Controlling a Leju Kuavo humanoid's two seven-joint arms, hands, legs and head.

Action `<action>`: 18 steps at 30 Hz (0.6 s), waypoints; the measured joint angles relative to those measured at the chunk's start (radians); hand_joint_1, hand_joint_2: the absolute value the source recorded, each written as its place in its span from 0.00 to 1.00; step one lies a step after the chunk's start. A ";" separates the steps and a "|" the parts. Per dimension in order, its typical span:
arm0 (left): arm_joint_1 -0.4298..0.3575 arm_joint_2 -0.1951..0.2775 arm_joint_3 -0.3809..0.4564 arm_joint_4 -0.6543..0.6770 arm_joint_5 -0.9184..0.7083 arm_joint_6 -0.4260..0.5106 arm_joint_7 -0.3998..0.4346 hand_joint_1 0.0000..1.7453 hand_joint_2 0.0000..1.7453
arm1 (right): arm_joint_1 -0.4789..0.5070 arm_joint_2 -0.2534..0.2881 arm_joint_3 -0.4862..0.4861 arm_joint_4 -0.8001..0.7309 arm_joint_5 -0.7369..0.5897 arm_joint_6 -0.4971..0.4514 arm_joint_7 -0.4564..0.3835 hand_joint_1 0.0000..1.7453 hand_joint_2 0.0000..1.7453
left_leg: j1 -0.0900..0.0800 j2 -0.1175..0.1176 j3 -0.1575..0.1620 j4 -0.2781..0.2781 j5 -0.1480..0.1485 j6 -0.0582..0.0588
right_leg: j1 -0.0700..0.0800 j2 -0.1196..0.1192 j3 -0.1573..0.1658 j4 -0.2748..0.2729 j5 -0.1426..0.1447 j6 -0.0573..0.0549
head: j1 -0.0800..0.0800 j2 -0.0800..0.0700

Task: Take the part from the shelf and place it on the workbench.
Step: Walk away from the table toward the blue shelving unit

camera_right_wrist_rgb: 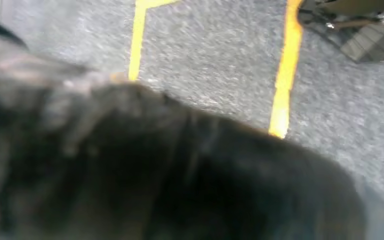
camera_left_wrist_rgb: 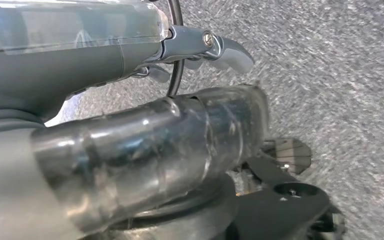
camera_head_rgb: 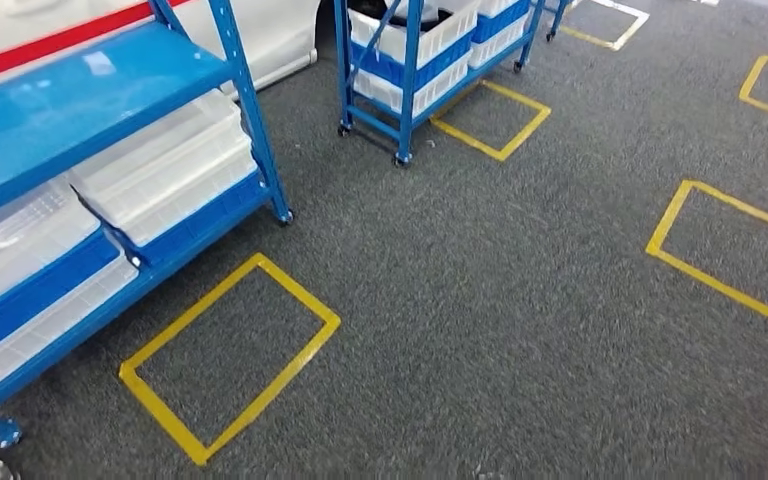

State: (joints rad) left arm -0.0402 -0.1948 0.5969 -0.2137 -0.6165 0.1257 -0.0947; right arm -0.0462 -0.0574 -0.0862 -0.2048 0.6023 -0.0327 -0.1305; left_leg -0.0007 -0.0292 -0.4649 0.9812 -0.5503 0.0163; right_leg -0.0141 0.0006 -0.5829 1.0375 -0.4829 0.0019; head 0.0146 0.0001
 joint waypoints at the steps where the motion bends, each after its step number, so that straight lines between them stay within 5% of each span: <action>1: -0.001 0.001 0.001 0.000 0.000 0.000 -0.002 0.00 0.00 | 0.001 0.000 0.000 0.000 0.002 0.000 0.000 0.00 0.00 | 0.001 0.003 0.005 0.001 -0.003 -0.006 | -0.001 0.000 0.009 -0.007 -0.005 -0.006 | 0.000 0.000; 3: -0.001 0.001 0.002 0.000 0.000 0.000 -0.006 0.00 0.00 | 0.004 0.000 0.000 -0.001 0.005 0.000 -0.001 0.00 0.00 | 0.002 0.011 -0.015 0.055 -0.019 -0.015 | -0.005 -0.002 0.039 -0.025 -0.017 -0.019 | -0.001 0.000; 6: 0.003 0.002 0.006 0.000 0.000 0.000 -0.009 0.00 0.00 | 0.005 0.000 0.000 -0.001 0.007 -0.001 -0.002 0.00 0.00 | 0.004 0.018 -0.165 0.267 -0.054 -0.021 | 0.000 -0.007 0.101 -0.049 -0.050 -0.029 | -0.001 0.000; 7: 0.005 0.002 0.007 0.000 0.000 0.000 -0.009 0.00 0.00 | 0.006 0.000 0.000 -0.001 0.007 -0.001 -0.002 0.00 0.00 | 0.004 0.019 -0.216 0.311 -0.040 -0.021 | 0.001 -0.008 0.125 -0.055 -0.066 -0.029 | -0.001 0.000; 9: 0.013 0.002 0.008 0.000 0.000 0.000 -0.009 0.00 0.00 | 0.007 -0.001 0.000 -0.001 0.007 -0.001 -0.002 0.00 0.00 | 0.005 0.020 -0.262 0.277 0.059 -0.019 | 0.003 -0.007 0.181 -0.069 -0.099 -0.027 | -0.001 0.000; 11: 0.020 0.003 0.009 0.001 0.000 0.000 -0.009 0.00 0.00 | 0.010 -0.001 0.000 0.000 0.008 -0.001 -0.002 0.00 0.00 | 0.001 0.024 -0.253 0.159 0.181 -0.009 | 0.004 -0.007 0.237 -0.088 -0.133 -0.022 | -0.001 0.000; 12: 0.022 0.003 0.010 0.001 0.000 0.000 -0.009 0.00 0.00 | 0.010 -0.001 0.000 0.001 0.008 -0.001 -0.002 0.00 0.00 | -0.004 0.027 -0.240 0.115 0.209 -0.001 | 0.004 -0.007 0.259 -0.099 -0.148 -0.016 | -0.001 0.000; 15: 0.012 0.006 0.011 0.002 0.000 0.001 -0.010 0.00 0.00 | 0.001 -0.001 0.000 0.000 0.008 -0.001 -0.003 0.00 0.00 | -0.025 0.030 -0.188 0.060 0.157 0.022 | -0.006 -0.011 0.291 -0.107 -0.156 0.006 | -0.001 0.000; 17: 0.010 0.008 0.011 0.001 0.000 0.001 -0.010 0.00 0.00 | -0.006 0.002 0.000 -0.004 0.008 -0.001 -0.004 0.00 0.00 | -0.024 0.025 -0.139 0.028 0.122 0.038 | -0.011 -0.010 0.247 0.000 -0.102 0.014 | 0.000 0.000; 18: 0.010 0.009 0.011 0.001 0.000 0.001 -0.010 0.00 0.00 | -0.008 0.003 0.000 -0.006 0.008 -0.001 -0.005 0.00 0.00 | -0.021 0.024 -0.108 0.012 0.108 0.044 | -0.011 -0.009 0.193 0.089 -0.072 0.016 | 0.000 0.000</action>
State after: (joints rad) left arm -0.0301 -0.1862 0.6080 -0.2131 -0.6167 0.1263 -0.1050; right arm -0.0537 -0.0544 -0.0863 -0.2105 0.6107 -0.0336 -0.1356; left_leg -0.0216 -0.0056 -0.5726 0.9931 -0.4424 0.0607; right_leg -0.0252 -0.0081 -0.3902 1.1263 -0.5547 0.0183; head 0.0148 0.0002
